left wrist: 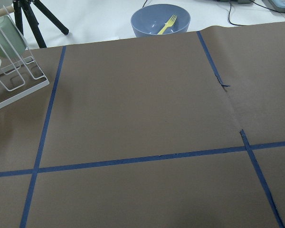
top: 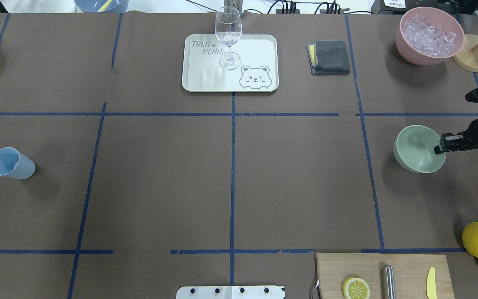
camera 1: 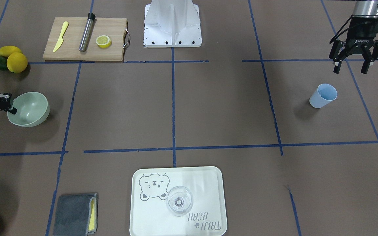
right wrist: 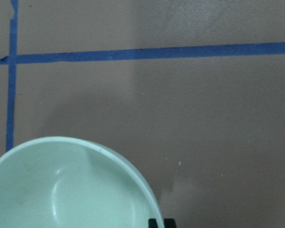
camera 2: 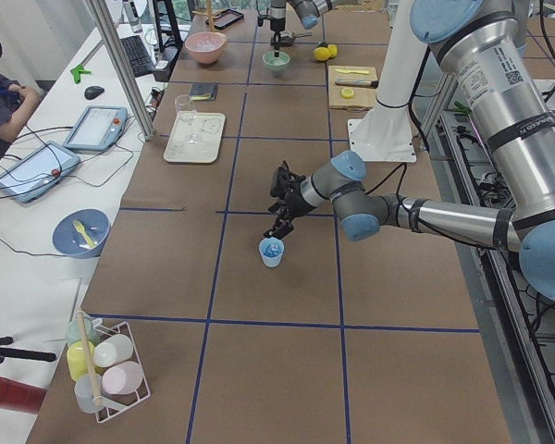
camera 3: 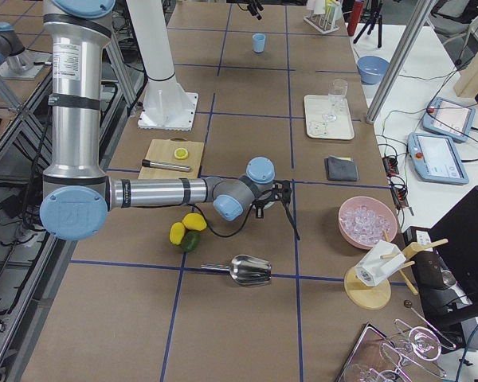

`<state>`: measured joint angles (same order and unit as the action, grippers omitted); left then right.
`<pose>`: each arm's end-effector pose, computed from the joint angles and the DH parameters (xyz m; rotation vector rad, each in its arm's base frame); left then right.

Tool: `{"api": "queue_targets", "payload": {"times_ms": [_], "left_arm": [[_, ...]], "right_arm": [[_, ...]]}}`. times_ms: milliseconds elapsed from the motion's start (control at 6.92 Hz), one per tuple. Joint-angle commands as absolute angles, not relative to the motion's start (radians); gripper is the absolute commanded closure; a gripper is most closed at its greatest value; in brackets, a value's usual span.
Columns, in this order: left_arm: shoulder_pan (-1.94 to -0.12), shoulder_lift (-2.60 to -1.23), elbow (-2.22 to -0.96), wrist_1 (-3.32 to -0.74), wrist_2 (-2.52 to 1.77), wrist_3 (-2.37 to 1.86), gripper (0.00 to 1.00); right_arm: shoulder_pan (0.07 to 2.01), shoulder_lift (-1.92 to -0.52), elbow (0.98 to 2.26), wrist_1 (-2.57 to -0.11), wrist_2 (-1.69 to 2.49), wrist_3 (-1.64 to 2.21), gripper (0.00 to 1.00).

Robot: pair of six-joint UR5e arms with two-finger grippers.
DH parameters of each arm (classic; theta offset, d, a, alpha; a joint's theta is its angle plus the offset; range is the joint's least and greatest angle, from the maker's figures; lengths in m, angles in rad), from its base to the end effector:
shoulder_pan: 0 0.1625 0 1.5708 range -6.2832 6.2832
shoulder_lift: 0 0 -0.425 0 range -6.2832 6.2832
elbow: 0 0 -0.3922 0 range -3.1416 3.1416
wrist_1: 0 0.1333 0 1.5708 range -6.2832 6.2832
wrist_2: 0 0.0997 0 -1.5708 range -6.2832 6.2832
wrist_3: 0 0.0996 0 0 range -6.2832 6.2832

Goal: Pour ice into bowl

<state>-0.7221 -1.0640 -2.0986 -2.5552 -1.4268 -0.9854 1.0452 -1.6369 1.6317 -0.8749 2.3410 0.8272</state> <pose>0.1444 -0.3239 0.4945 0.7160 0.7177 -0.1972 -0.1888 -0.4529 0.5802 0.0487 -0.9833 0.0110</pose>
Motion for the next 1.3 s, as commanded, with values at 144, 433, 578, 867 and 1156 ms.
{"api": "queue_targets", "payload": {"times_ms": [144, 433, 578, 867, 1156], "left_arm": [[-0.491, -0.997, -2.068, -2.628, -1.190, -1.185, 0.02], [-0.227, -1.006, -1.938, -2.634, -0.940, -1.444, 0.02], [-0.174, -1.043, -1.874, -2.634, -0.870, -1.492, 0.02], [-0.158, -1.109, -1.795, -2.634, -0.821, -1.505, 0.02], [-0.158, -1.184, -1.724, -2.638, -0.703, -1.505, 0.07]], "right_arm": [[1.060, -1.490, 1.794, -1.123, 2.448, 0.938, 1.00], [0.953, -1.244, 1.821, -1.317, 2.425, 1.125, 1.00], [0.834, -1.139, 1.809, -1.327, 2.325, 1.276, 1.00], [0.700, -0.966, 1.787, -1.440, 2.200, 1.407, 1.00], [0.597, -0.852, 1.700, -1.470, 2.088, 1.472, 1.00]]}}
